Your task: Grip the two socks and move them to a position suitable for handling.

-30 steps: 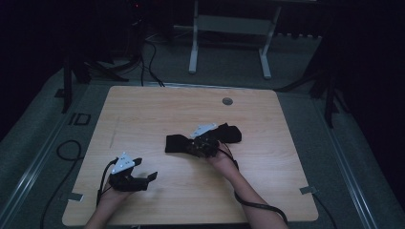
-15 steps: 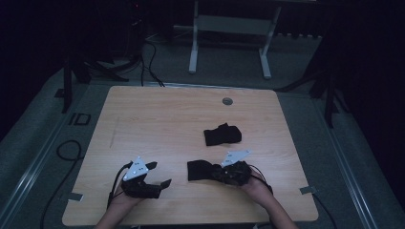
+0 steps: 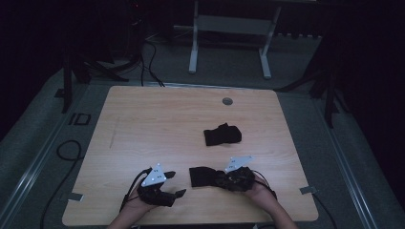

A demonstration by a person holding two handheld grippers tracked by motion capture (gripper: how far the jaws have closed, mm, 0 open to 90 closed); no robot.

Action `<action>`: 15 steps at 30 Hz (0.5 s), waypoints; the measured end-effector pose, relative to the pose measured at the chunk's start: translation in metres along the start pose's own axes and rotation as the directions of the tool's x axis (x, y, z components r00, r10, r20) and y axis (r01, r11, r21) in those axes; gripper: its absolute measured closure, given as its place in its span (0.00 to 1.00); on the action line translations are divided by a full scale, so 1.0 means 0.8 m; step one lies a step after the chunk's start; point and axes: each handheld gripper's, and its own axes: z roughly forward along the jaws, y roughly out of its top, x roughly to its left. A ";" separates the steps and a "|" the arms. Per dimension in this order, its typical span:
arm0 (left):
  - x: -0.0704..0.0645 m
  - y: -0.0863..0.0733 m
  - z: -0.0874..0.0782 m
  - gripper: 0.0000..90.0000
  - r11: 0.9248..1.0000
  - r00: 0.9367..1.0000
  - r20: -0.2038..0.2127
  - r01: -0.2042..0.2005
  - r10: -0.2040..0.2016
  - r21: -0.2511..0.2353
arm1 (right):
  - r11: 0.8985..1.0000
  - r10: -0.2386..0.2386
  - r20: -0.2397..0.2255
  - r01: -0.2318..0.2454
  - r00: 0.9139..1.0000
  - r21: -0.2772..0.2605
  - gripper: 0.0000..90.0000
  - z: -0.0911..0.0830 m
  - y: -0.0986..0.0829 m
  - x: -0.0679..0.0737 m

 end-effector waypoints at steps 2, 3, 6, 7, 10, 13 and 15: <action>-0.002 0.002 0.004 0.29 1.000 1.000 0.004 -0.017 0.017 0.014 | 1.000 -0.012 0.001 0.012 1.000 -0.004 0.76 -0.007 0.005 0.002; -0.003 0.003 0.007 0.29 0.999 0.999 0.003 -0.032 0.032 0.017 | 1.000 -0.019 0.006 0.019 1.000 -0.020 0.72 -0.013 0.008 0.004; -0.005 0.008 0.015 0.28 0.998 0.998 0.003 -0.061 0.061 0.035 | 0.995 -0.016 0.016 0.017 1.000 -0.097 0.63 -0.037 0.016 0.000; -0.005 0.010 0.019 0.28 0.997 0.998 0.012 -0.070 0.069 0.039 | 0.994 -0.004 0.014 0.006 1.000 -0.112 0.59 -0.044 0.018 -0.004; -0.007 0.015 0.033 0.28 0.991 0.994 0.020 -0.111 0.110 0.073 | 0.992 0.043 0.001 -0.043 0.999 -0.116 0.52 -0.048 0.018 -0.015; -0.005 0.020 0.050 0.28 0.988 0.992 0.048 -0.121 0.116 0.100 | 0.997 0.060 0.010 -0.060 0.998 -0.058 0.46 -0.034 0.012 -0.022; -0.004 0.022 0.060 0.28 0.981 0.989 0.046 -0.145 0.140 0.130 | 0.996 0.084 -0.002 -0.084 0.996 -0.041 0.47 -0.026 0.006 -0.027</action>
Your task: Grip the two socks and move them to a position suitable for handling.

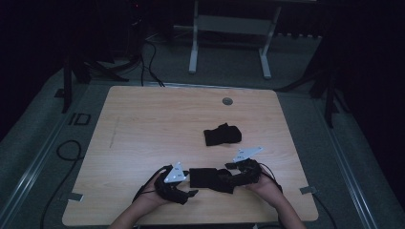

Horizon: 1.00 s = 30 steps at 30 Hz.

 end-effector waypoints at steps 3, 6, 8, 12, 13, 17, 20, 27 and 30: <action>0.004 0.002 0.012 0.37 0.999 1.000 0.014 -0.020 0.019 0.041 | 1.000 0.003 -0.016 -0.003 1.000 0.009 0.60 0.007 -0.004 -0.004; 0.006 0.002 0.017 0.45 0.997 0.999 0.021 -0.039 0.038 0.062 | 1.000 -0.015 -0.019 0.016 1.000 0.016 0.72 0.009 -0.005 -0.004; 0.013 0.003 0.021 0.48 0.998 0.999 0.034 -0.034 0.032 0.061 | 0.999 -0.027 -0.020 0.028 0.999 0.023 0.87 0.011 -0.004 -0.004; 0.013 0.004 0.023 0.58 0.996 0.998 0.038 -0.061 0.058 0.071 | 0.999 -0.022 -0.011 0.022 1.000 0.024 0.97 0.012 -0.005 -0.006; 0.012 0.005 0.023 0.60 0.996 0.998 0.037 -0.056 0.054 0.068 | 1.000 -0.020 -0.007 0.021 1.000 0.022 0.97 0.012 -0.006 -0.007; 0.005 0.007 0.025 0.83 0.997 0.999 0.019 -0.050 0.048 0.067 | 1.000 -0.014 -0.003 0.014 1.000 0.012 0.98 0.010 -0.007 -0.009; 0.000 0.011 0.025 0.90 0.996 0.999 -0.016 -0.049 0.050 0.079 | 1.000 -0.008 0.002 0.008 1.000 0.006 0.98 0.007 -0.006 -0.007; 0.019 0.021 -0.004 0.92 0.998 0.995 -0.079 0.059 -0.057 0.019 | 0.995 -0.034 -0.011 0.033 0.999 -0.090 0.98 -0.023 0.006 0.004; 0.028 0.023 -0.022 0.92 0.997 0.989 -0.126 0.083 -0.082 0.003 | 0.990 -0.030 -0.009 0.029 0.999 -0.138 0.98 -0.039 0.010 0.008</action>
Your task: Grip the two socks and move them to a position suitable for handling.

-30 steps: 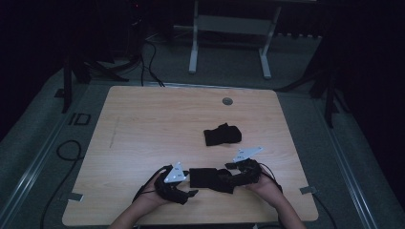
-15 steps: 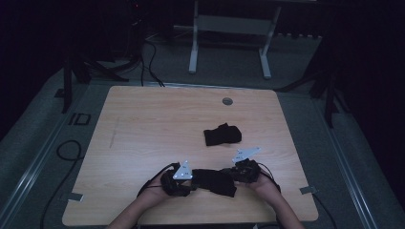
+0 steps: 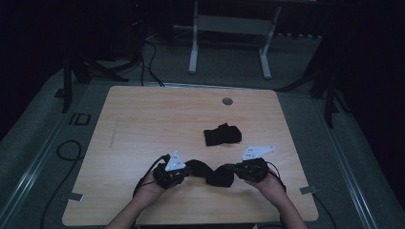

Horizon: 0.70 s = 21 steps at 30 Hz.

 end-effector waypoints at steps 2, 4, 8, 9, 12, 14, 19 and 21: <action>0.006 0.000 -0.012 0.92 1.000 0.999 -0.039 0.018 -0.019 -0.018 | 1.000 0.009 0.012 -0.008 1.000 -0.024 0.98 -0.009 0.001 0.000; 0.013 -0.001 -0.024 0.92 0.999 0.997 -0.066 0.031 -0.033 -0.023 | 0.999 0.016 0.022 -0.015 1.000 -0.034 0.98 -0.016 -0.001 -0.002; 0.026 -0.007 -0.048 0.92 0.994 0.992 -0.077 0.097 -0.100 -0.040 | 0.998 0.041 0.051 -0.039 0.998 -0.043 0.98 -0.027 -0.009 -0.010; 0.030 -0.009 -0.054 0.92 0.992 0.990 -0.063 0.120 -0.122 -0.042 | 0.998 0.045 0.054 -0.043 0.998 -0.043 0.98 -0.029 -0.011 -0.012; 0.033 -0.015 -0.069 0.92 0.985 0.984 -0.061 0.168 -0.170 -0.045 | 0.997 0.067 0.065 -0.064 0.996 -0.046 0.98 -0.036 -0.017 -0.019; 0.029 -0.018 -0.078 0.92 0.983 0.982 -0.060 0.177 -0.179 -0.048 | 0.995 0.086 0.057 -0.083 0.995 -0.055 0.98 -0.039 -0.021 -0.024; 0.009 -0.026 -0.089 0.92 0.983 0.983 -0.023 0.182 -0.183 -0.031 | 0.994 0.109 0.069 -0.107 0.992 -0.039 0.98 -0.038 -0.030 -0.031; 0.003 -0.028 -0.091 0.92 0.982 0.982 -0.019 0.187 -0.187 -0.021 | 0.993 0.116 0.069 -0.114 0.991 -0.036 0.98 -0.036 -0.032 -0.033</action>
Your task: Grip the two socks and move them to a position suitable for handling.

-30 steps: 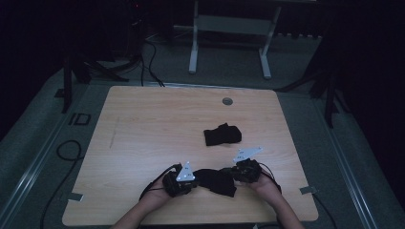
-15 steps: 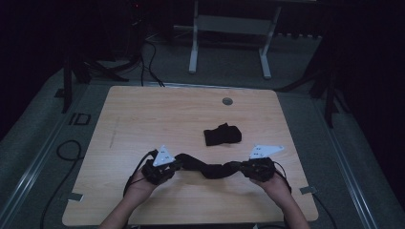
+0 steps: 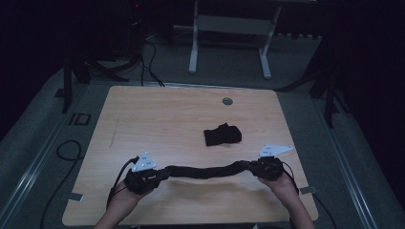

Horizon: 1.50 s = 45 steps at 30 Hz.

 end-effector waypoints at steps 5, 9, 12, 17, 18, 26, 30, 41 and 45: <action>-0.009 -0.002 -0.006 0.91 0.999 0.998 -0.051 -0.047 0.048 0.019 | 0.999 -0.048 -0.027 0.048 0.998 -0.025 0.98 -0.005 0.006 0.014; 0.003 -0.006 -0.004 0.91 1.000 0.999 -0.051 0.002 -0.002 0.000 | 0.997 -0.069 -0.043 0.067 0.997 -0.033 0.98 -0.011 0.013 0.024; 0.011 -0.007 0.000 0.91 1.000 0.998 -0.052 0.027 -0.027 0.001 | 0.994 -0.080 -0.070 0.074 0.994 -0.079 0.98 -0.020 0.022 0.031; 0.015 -0.010 0.009 0.91 1.000 0.998 -0.060 0.019 -0.019 0.013 | 0.985 -0.116 -0.100 0.102 0.988 -0.136 0.98 -0.036 0.043 0.045; 0.014 -0.010 0.010 0.91 1.000 0.997 -0.070 0.014 -0.013 0.009 | 0.984 -0.127 -0.101 0.112 0.987 -0.142 0.98 -0.038 0.047 0.048; 0.016 -0.012 0.017 0.84 1.000 0.999 -0.044 0.019 -0.019 -0.002 | 0.978 -0.152 -0.099 0.135 0.983 -0.160 0.98 -0.040 0.069 0.055; 0.013 -0.010 0.013 0.71 0.999 1.000 0.009 0.016 -0.016 -0.044 | 0.974 -0.167 -0.114 0.146 0.979 -0.172 0.98 -0.042 0.081 0.060; -0.030 0.004 0.011 0.48 0.987 0.988 0.091 -0.111 0.121 -0.114 | 0.931 -0.304 -0.069 0.282 0.950 -0.232 0.98 -0.069 0.163 0.114; -0.028 0.003 0.009 0.48 0.986 0.987 0.109 -0.105 0.120 -0.131 | 0.912 -0.341 -0.080 0.308 0.937 -0.272 0.98 -0.083 0.187 0.134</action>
